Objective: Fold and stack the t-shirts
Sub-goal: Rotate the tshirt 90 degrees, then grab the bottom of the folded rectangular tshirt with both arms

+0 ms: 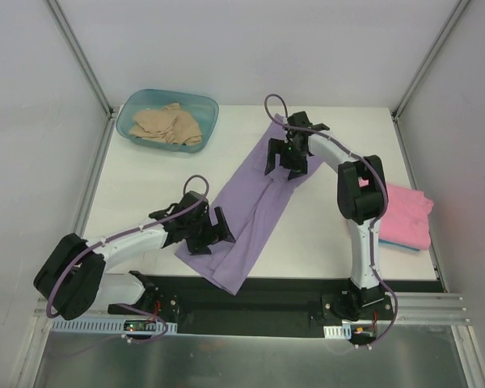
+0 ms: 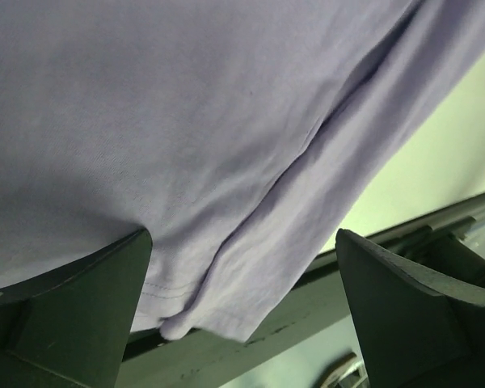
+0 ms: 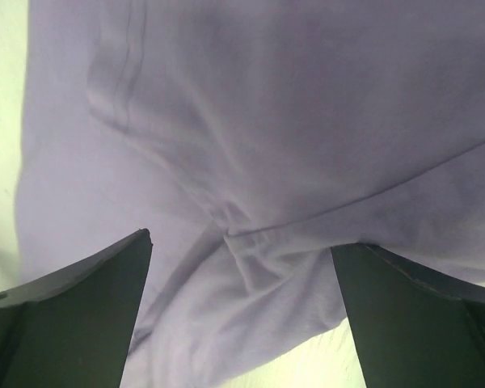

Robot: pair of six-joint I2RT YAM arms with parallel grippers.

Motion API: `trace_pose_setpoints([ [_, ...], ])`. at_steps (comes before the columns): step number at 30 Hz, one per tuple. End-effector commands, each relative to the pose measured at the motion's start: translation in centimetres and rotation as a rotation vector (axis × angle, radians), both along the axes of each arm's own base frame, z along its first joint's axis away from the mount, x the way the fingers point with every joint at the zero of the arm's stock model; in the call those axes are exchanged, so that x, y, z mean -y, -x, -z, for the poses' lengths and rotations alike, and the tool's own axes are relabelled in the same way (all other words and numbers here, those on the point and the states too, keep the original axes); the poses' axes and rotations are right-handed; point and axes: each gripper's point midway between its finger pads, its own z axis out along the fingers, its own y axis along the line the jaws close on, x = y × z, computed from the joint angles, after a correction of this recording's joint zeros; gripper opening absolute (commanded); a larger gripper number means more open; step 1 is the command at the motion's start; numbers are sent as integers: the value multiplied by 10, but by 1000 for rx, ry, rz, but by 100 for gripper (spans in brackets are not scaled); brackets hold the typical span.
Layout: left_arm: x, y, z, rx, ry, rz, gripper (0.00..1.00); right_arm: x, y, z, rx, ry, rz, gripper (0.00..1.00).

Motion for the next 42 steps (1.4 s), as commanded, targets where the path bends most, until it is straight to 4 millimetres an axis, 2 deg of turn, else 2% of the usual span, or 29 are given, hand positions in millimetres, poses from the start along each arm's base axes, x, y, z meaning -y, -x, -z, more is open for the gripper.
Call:
trace_pose_setpoints([
  [1, 21, 15, 9, -82, 43, 21, 99, 20, -55, 10, 65, 20, 15, 97],
  [3, 47, 12, 7, -84, 71, 59, 99, 17, -75, 6, 118, 4, -33, 97],
  [4, 54, 10, 8, -82, 67, 64, 99, 18, -81, 20, 114, 8, -59, 97],
  [5, 71, 6, 2, -60, 70, 94, 99, 15, -103, -1, 200, 17, -93, 97],
  [7, 83, -1, -8, -10, 71, 118, 99, 17, -109, -7, 215, 42, -123, 97],
  [9, 93, -7, -26, 52, 100, 140, 99, 21, -116, -31, 282, 70, -153, 97],
  [10, 93, -9, -31, 76, 105, 148, 99, 22, -115, -64, 344, 71, -162, 97],
  [11, 91, -9, -40, 108, 119, 147, 99, 28, -114, -79, 373, 92, -153, 97],
  [12, 89, -9, -44, 124, 120, 148, 99, 34, -102, -75, 348, 108, -157, 97],
  [13, 86, -8, -53, 149, 138, 146, 99, 37, -97, -91, 375, 110, -147, 97],
  [14, 81, -6, -51, 156, 129, 144, 99, 43, -87, -124, 428, 115, -129, 97],
  [15, 78, -5, -52, 170, 125, 145, 99, 48, -69, -120, 400, 120, -123, 97],
  [16, 72, -3, -58, 186, 125, 142, 99, 49, -63, -127, 427, 115, -116, 97],
  [17, 63, -4, -55, 199, 96, 123, 99, 51, -49, -166, 507, 88, -112, 97],
  [18, 58, -3, -56, 211, 81, 121, 99, 47, -37, -172, 525, 76, -129, 97],
  [19, 46, 0, -58, 215, 54, 108, 99, 47, -17, -152, 492, 79, -154, 97],
  [21, 29, 1, -53, 229, 0, 71, 99, 40, 18, -177, 551, 58, -192, 97],
  [22, 21, -1, -57, 244, 6, 45, 99, 41, 39, -157, 520, 76, -203, 97],
  [23, 10, 5, -47, 219, -18, 32, 99, 45, 52, -152, 524, 115, -194, 97],
  [24, 5, 7, -44, 204, -11, 20, 99, 35, 74, -167, 573, 103, -215, 97],
  [25, 0, 8, -44, 202, 1, 9, 99, 32, 87, -163, 576, 103, -214, 97],
  [26, -12, 9, -32, 171, -11, -19, 99, 36, 110, -134, 505, 118, -203, 97],
  [28, -17, 14, -27, 142, 7, -28, 99, 20, 145, -138, 538, 64, -250, 97],
  [29, -24, 15, -19, 120, -2, -48, 99, 25, 162, -118, 505, 83, -243, 97],
  [32, -25, 17, -12, 88, -4, -48, 98, 5, 206, -110, 506, 20, -343, 97],
  [33, -24, 17, -11, 67, 0, -65, 96, -1, 230, -95, 468, 22, -410, 98],
  [36, -17, 18, -3, 28, 12, -62, 88, -7, 273, -74, 420, 38, -542, 98],
  [39, -14, 17, 4, -5, 4, -63, 77, -16, 308, -53, 340, 10, -639, 96],
  [42, -8, 17, 9, -25, 13, -52, 69, -20, 327, -36, 276, 24, -702, 90],
])
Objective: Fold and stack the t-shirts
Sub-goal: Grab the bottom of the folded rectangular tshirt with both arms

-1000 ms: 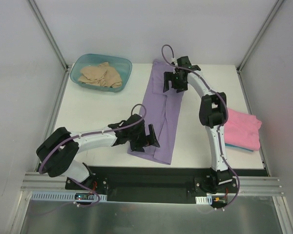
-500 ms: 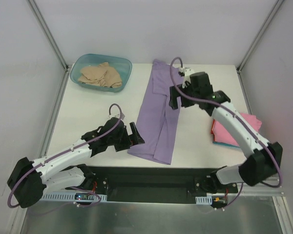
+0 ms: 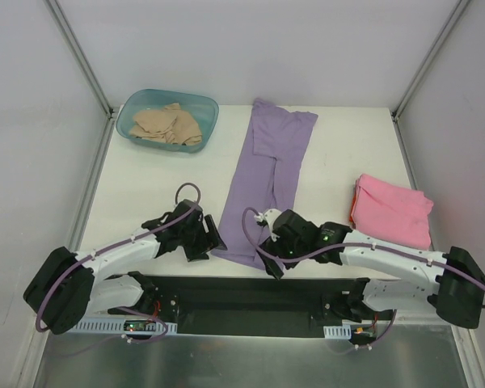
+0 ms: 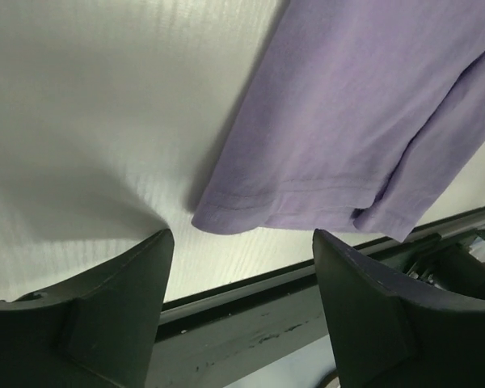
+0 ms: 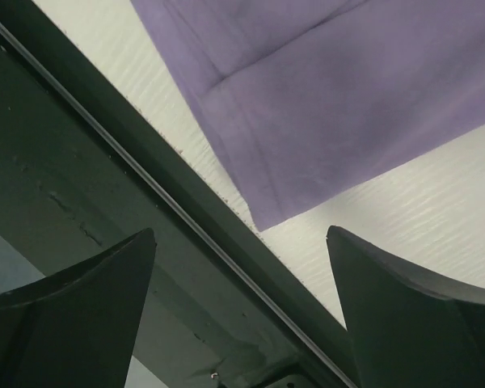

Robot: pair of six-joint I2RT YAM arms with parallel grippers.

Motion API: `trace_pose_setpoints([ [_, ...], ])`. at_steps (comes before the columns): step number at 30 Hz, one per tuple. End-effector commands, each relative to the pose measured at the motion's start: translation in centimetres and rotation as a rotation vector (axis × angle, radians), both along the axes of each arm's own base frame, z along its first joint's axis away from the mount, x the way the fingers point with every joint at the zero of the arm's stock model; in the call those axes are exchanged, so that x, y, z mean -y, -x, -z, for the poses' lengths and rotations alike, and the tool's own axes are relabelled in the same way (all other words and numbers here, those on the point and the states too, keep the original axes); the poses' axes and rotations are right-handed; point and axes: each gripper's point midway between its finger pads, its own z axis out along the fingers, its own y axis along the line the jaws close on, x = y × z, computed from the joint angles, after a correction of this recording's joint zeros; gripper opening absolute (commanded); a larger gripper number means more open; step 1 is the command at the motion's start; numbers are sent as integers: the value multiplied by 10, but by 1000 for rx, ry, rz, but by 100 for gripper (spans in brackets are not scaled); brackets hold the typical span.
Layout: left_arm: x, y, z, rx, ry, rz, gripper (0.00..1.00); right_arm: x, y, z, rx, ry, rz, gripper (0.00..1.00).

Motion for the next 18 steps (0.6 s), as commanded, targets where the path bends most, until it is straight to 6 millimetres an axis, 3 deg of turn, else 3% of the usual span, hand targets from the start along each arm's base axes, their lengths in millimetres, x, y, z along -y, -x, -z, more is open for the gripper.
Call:
trace_pose_setpoints([
  [1, 7, 0, 7, -37, 12, 6, 66, -11, 19, 14, -51, 10, -37, 90],
  [6, 7, -2, 16, -59, -11, -1, 42, -14, 16, 32, -42, 60, -51, 80],
  [11, 5, -4, 24, -82, -44, -6, 27, -20, 8, 43, -18, 88, -81, 72],
  [15, 4, -6, 28, -85, -62, -12, 16, -10, 0, 56, 8, 176, -67, 61],
  [18, 3, -7, 30, -86, -72, -16, 6, -6, 5, 63, -24, 206, -69, 55],
])
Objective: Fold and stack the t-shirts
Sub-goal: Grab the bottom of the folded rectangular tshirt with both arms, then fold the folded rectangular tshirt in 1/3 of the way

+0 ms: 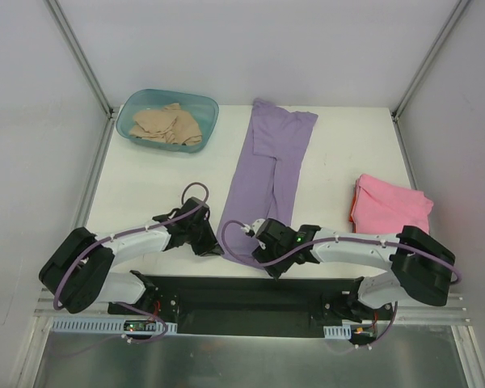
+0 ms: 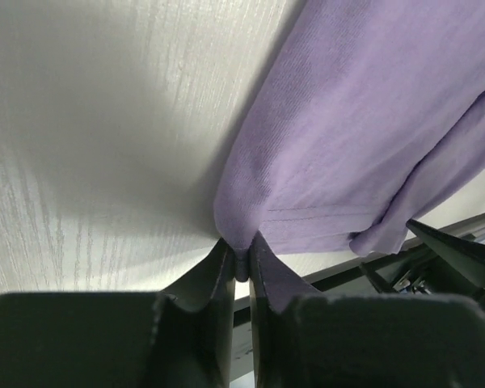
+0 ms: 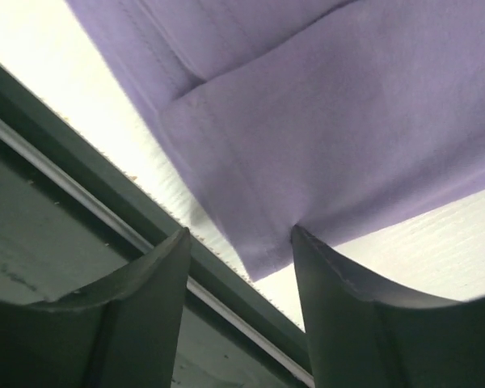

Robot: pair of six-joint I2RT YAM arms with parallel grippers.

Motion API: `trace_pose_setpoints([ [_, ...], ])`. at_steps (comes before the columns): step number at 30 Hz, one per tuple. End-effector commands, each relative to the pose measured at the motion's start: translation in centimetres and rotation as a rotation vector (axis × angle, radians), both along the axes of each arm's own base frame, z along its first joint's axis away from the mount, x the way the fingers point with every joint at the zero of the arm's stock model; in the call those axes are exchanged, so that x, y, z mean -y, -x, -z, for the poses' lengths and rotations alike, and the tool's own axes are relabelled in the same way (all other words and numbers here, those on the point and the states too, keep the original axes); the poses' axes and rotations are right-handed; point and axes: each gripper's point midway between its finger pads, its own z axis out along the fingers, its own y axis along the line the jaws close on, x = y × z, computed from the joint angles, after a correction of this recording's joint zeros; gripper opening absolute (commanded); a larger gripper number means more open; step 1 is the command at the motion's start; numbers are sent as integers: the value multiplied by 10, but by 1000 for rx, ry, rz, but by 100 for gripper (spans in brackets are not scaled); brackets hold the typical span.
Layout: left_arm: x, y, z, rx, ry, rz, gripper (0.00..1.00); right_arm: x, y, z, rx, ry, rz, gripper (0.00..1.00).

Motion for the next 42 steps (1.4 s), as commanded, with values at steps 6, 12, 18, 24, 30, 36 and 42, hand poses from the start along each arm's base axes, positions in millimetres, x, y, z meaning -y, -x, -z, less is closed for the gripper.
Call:
trace_pose_setpoints([
  [6, -19, 13, 16, -28, -66, -16, 0, 3, 5, 7, 14, 61, -9, 27],
  [12, -25, 33, 0, 26, 41, -36, 0, -9, 32, -3, 30, 50, -77, 3],
  [18, -33, 51, -24, 68, 130, -46, 0, -33, 67, -45, -8, -84, -195, 1],
  [24, -28, 38, -66, 225, 227, -52, 0, -28, 54, -86, 95, -153, -193, 1],
  [30, -25, -5, -110, 378, 143, -64, 0, -6, 16, -106, 214, -94, -88, 1],
  [36, -8, -53, -137, 437, 31, -28, 0, 9, -35, -130, 363, -90, 26, 1],
  [42, 11, -103, -149, 469, -57, -5, 0, 27, -86, -136, 450, -63, 141, 1],
])
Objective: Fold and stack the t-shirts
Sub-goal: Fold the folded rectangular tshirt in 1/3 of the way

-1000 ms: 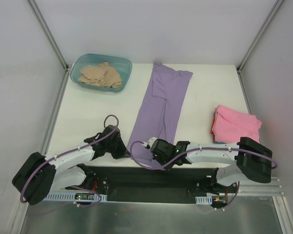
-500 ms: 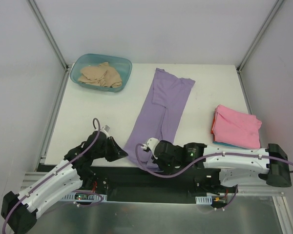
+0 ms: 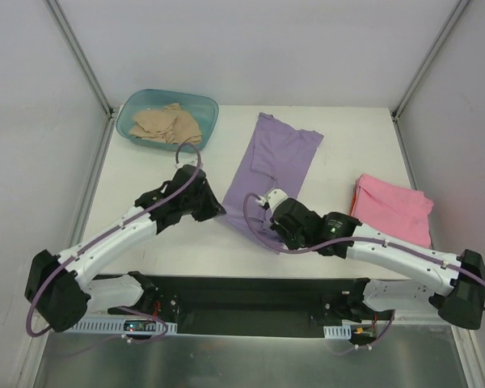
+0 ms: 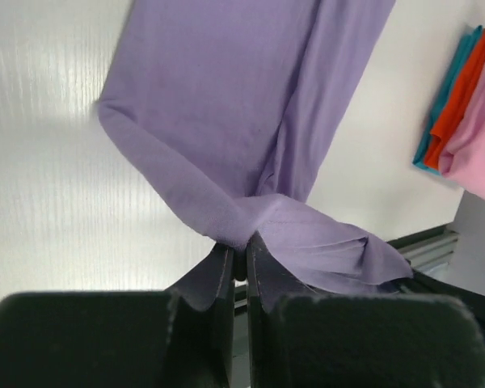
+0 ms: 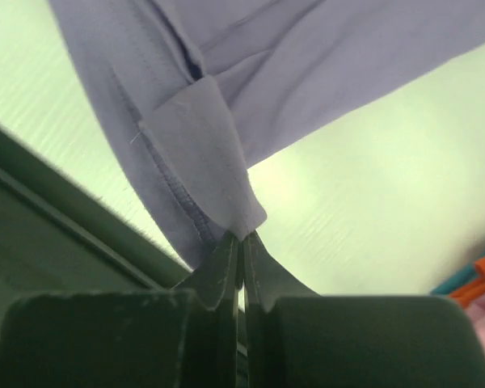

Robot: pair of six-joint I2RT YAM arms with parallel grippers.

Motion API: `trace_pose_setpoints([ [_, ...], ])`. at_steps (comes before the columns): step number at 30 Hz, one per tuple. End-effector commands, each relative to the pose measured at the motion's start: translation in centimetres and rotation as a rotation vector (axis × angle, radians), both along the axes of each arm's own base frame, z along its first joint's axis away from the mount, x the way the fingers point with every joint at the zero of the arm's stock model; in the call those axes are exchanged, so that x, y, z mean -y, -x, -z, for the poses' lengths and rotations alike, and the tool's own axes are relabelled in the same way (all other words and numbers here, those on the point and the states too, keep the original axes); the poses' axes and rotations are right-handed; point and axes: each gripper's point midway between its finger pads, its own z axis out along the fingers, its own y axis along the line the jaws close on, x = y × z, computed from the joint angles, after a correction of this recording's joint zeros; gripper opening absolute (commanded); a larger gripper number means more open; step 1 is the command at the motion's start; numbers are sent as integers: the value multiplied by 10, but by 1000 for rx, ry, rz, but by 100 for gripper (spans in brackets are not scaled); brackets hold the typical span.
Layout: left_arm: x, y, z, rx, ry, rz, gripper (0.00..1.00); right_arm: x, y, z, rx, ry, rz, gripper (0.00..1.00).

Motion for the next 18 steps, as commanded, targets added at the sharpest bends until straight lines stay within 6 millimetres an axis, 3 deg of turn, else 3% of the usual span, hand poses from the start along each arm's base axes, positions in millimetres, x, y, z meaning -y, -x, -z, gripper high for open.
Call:
trace_pose_setpoints([
  [1, 5, -48, -18, 96, -82, -14, 0, 12, -46, -24, 125, -6, 85, 1],
  [8, 25, -106, -15, 84, -126, 0, 0, 25, -102, -32, 170, -6, 195, 1],
  [12, 43, -137, -6, 59, -125, 23, 0, 27, -126, -22, 148, 10, 228, 1],
  [18, 44, -172, 5, 44, -132, 7, 0, 29, -162, -10, 112, -1, 281, 1],
])
